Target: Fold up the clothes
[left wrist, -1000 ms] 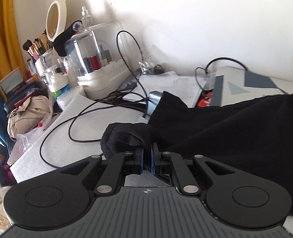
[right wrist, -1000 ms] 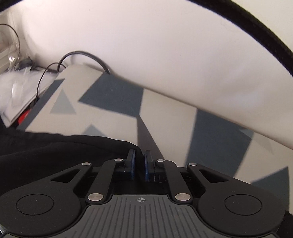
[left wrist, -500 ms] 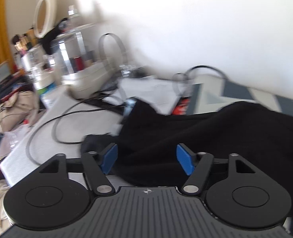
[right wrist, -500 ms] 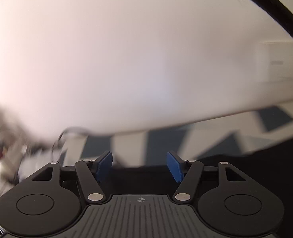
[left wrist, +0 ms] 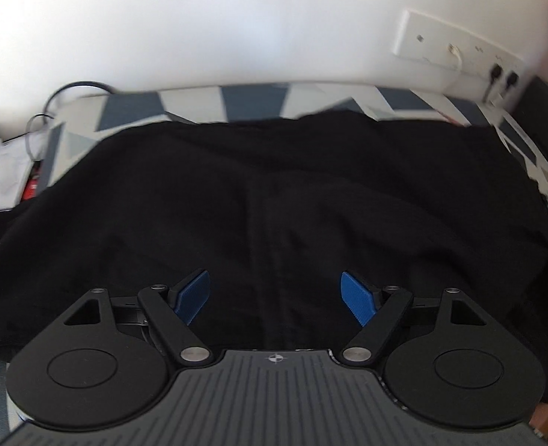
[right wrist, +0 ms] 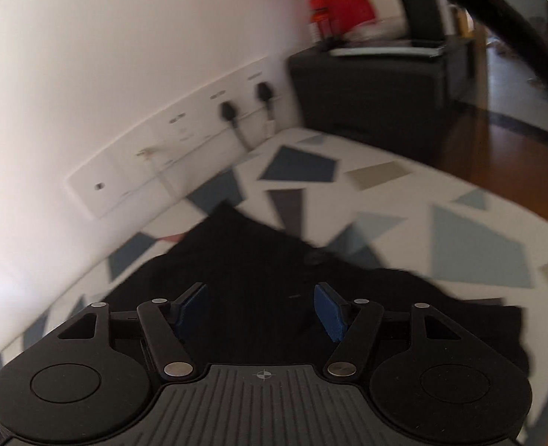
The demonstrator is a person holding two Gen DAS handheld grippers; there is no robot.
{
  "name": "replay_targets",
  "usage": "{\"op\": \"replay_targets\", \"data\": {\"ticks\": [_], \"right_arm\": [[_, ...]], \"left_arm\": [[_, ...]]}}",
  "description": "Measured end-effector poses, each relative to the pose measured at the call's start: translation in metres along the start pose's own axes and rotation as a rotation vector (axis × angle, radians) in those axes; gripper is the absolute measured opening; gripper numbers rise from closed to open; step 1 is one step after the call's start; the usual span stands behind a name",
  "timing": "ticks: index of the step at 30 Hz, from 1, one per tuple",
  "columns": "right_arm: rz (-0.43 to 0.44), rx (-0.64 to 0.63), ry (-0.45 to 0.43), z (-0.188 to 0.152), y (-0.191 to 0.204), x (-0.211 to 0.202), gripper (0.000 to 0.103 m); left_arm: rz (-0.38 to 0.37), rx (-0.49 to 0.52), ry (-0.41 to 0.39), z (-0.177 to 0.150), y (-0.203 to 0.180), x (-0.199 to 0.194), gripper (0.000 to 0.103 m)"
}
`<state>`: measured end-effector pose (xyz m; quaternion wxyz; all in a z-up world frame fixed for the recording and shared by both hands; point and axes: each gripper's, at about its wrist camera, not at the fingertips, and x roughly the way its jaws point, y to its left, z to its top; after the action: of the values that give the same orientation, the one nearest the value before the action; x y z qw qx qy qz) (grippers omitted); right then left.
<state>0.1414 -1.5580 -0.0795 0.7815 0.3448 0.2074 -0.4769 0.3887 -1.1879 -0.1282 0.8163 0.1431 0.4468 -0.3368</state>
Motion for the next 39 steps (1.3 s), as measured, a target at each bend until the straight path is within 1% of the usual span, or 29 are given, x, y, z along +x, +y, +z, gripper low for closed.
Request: {"op": "replay_targets", "data": {"ticks": [2,4,5,6,8,10,12,18,19,20,21,22,24,25,26,27,29,31,32,35,39], "right_arm": [[-0.018,0.020,0.011,0.004,-0.020,0.001,0.063],[-0.007,-0.001,0.047,0.007,-0.029,0.005,0.063],[0.008,-0.036,0.064,0.006,-0.028,0.009,0.063],[0.043,-0.076,0.084,0.003,-0.023,0.013,0.064],[0.114,-0.156,0.125,-0.004,-0.012,0.019,0.069],[0.211,-0.212,0.176,-0.015,0.005,0.027,0.073],[0.295,-0.273,0.226,-0.026,0.026,0.037,0.076],[0.439,-0.460,0.373,-0.059,0.093,0.060,0.077],[0.463,-0.482,0.397,-0.063,0.101,0.061,0.080],[0.485,-0.512,0.424,-0.068,0.110,0.063,0.088],[0.495,-0.550,0.446,-0.074,0.118,0.065,0.093],[0.490,-0.595,0.453,-0.080,0.125,0.065,0.095],[0.467,-0.694,0.464,-0.094,0.134,0.065,0.088],[0.468,-0.722,0.481,-0.099,0.136,0.064,0.068],[0.488,-0.715,0.486,-0.102,0.136,0.057,0.054],[0.508,-0.708,0.491,-0.104,0.135,0.050,0.051],[0.547,-0.705,0.487,-0.105,0.129,0.035,0.031],[0.578,-0.659,0.490,-0.106,0.118,0.023,0.023],[0.594,-0.628,0.494,-0.106,0.113,0.017,0.020],[0.629,-0.550,0.491,-0.109,0.093,-0.001,0.018],[0.608,-0.504,0.462,-0.130,0.082,-0.034,0.017]], "left_arm": [[-0.014,0.018,0.018,-0.002,-0.012,0.002,0.081],[-0.031,0.029,0.037,-0.004,-0.022,0.003,0.084],[-0.040,0.029,0.051,-0.005,-0.026,0.004,0.085],[-0.050,0.029,0.065,-0.006,-0.030,0.006,0.085],[-0.066,0.028,0.093,-0.008,-0.038,0.010,0.085],[-0.055,0.011,0.113,-0.010,-0.043,0.012,0.085],[-0.049,-0.012,0.124,-0.012,-0.045,0.012,0.082],[-0.036,-0.131,0.158,-0.020,-0.039,0.003,0.082],[-0.034,-0.147,0.156,-0.022,-0.038,0.000,0.082],[-0.027,-0.157,0.153,-0.025,-0.037,-0.002,0.082],[-0.020,-0.167,0.149,-0.028,-0.036,-0.005,0.082],[-0.011,-0.177,0.145,-0.031,-0.035,-0.008,0.082],[0.014,-0.209,0.142,-0.040,-0.032,-0.012,0.082],[0.025,-0.230,0.143,-0.044,-0.030,-0.013,0.082],[0.030,-0.255,0.143,-0.048,-0.026,-0.015,0.082],[0.034,-0.279,0.143,-0.051,-0.023,-0.017,0.082],[0.032,-0.314,0.139,-0.055,-0.016,-0.020,0.082],[0.029,-0.344,0.135,-0.060,-0.010,-0.024,0.082],[0.024,-0.335,0.128,-0.061,-0.009,-0.026,0.082],[0.007,-0.277,0.112,-0.067,-0.010,-0.033,0.082],[-0.024,-0.220,0.091,-0.091,-0.005,-0.050,0.083]]}}
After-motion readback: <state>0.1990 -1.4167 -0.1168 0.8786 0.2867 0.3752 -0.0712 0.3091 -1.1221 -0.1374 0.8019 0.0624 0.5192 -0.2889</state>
